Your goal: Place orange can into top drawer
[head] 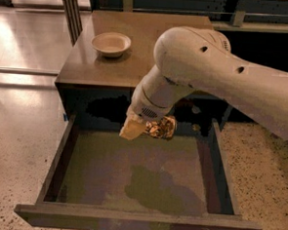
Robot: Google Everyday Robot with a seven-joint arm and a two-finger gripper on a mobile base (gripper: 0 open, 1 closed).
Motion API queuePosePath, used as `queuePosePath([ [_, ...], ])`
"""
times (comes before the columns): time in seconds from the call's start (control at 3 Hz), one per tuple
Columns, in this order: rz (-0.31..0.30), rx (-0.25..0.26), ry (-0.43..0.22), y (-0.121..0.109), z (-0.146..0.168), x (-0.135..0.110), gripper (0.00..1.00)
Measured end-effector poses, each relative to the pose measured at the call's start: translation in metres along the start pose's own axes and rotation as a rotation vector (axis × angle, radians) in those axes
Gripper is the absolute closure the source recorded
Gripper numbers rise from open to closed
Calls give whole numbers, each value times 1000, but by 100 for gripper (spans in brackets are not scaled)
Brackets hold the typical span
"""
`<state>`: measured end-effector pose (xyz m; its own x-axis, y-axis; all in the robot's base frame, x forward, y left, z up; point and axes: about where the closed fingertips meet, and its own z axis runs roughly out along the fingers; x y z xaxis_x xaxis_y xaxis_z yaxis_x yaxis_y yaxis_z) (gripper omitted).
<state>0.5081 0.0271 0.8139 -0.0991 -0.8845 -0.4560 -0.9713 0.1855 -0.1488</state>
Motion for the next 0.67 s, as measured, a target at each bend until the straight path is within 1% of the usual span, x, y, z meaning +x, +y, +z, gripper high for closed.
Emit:
queuePosePath([
  [0.33,47,-69,19,28,49,28,100],
  [0.67,98,-127,5,45,100,54,100],
])
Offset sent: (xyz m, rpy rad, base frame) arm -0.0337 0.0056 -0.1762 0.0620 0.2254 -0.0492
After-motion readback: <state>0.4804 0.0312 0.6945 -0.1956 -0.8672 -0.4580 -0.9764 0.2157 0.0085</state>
